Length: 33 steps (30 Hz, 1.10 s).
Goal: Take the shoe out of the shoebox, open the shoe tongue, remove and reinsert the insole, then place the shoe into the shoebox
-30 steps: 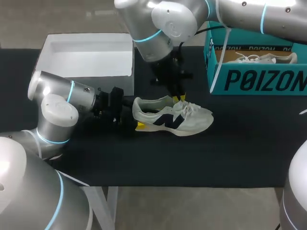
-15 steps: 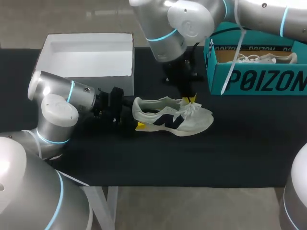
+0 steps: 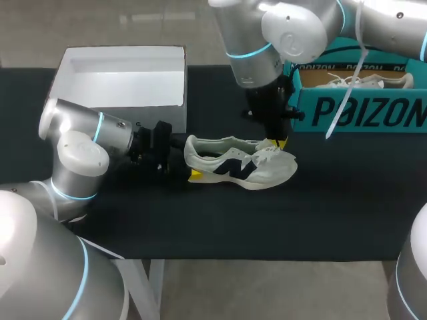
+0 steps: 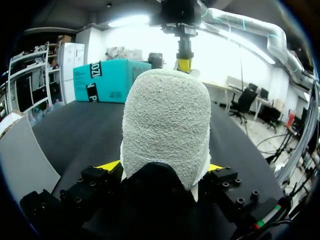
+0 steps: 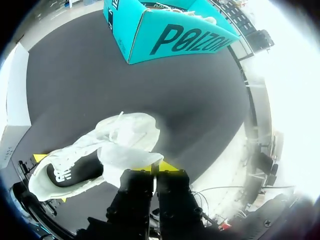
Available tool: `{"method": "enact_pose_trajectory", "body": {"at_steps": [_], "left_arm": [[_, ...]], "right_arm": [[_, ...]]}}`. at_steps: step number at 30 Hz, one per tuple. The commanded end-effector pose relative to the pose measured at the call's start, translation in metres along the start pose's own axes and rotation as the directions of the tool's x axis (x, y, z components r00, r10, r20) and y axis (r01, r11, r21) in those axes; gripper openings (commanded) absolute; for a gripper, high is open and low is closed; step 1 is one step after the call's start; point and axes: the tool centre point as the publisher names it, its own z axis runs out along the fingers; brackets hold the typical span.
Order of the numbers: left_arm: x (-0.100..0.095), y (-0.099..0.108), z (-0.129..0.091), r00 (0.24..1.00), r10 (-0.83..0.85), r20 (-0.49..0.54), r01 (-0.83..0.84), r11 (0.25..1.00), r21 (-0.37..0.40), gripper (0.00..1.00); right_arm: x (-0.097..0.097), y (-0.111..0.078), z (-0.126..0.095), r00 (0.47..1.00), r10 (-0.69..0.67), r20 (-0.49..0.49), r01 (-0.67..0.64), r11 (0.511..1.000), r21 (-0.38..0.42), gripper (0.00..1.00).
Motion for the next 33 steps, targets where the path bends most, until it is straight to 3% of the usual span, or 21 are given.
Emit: {"method": "enact_pose_trajectory", "body": {"at_steps": [1, 2, 4, 6, 7, 8, 26, 33], "left_arm": [[-0.001, 0.002, -0.001, 1.0, 0.0, -0.001, 0.0, 1.0, 0.0, 0.0], [-0.001, 0.002, -0.001, 1.0, 0.0, -0.001, 0.0, 1.0, 0.0, 0.0], [-0.001, 0.002, -0.001, 1.0, 0.0, -0.001, 0.0, 1.0, 0.0, 0.0], [-0.001, 0.002, -0.001, 1.0, 0.0, -0.001, 0.0, 1.0, 0.0, 0.0], [-0.001, 0.002, -0.001, 1.0, 0.0, -0.001, 0.0, 1.0, 0.0, 0.0], [-0.001, 0.002, -0.001, 1.0, 0.0, -0.001, 0.0, 1.0, 0.0, 0.0], [-0.001, 0.002, -0.001, 1.0, 0.0, -0.001, 0.0, 1.0, 0.0, 0.0], [-0.001, 0.002, -0.001, 1.0, 0.0, -0.001, 0.0, 1.0, 0.0, 0.0]], "right_arm": [[0.001, 0.002, 0.014, 1.0, 0.005, -0.015, -0.005, 1.0, 0.019, 0.0], [0.002, 0.002, 0.016, 1.0, 0.001, -0.016, -0.001, 1.0, 0.025, 0.0], [0.003, 0.003, 0.02, 1.0, -0.004, -0.019, 0.005, 0.999, 0.032, 0.29], [0.004, 0.003, 0.023, 1.0, -0.005, -0.022, 0.006, 0.999, 0.039, 0.45], [0.005, 0.003, 0.024, 1.0, -0.006, -0.026, 0.007, 0.999, 0.044, 0.88], [0.005, 0.003, 0.025, 1.0, -0.007, -0.026, 0.008, 0.999, 0.048, 1.0], [0.01, 0.003, 0.055, 1.0, -0.019, -0.018, 0.021, 0.993, 0.118, 1.0], [0.006, -0.001, 0.034, 1.0, 0.006, -0.029, -0.003, 0.996, 0.091, 1.0]]}}
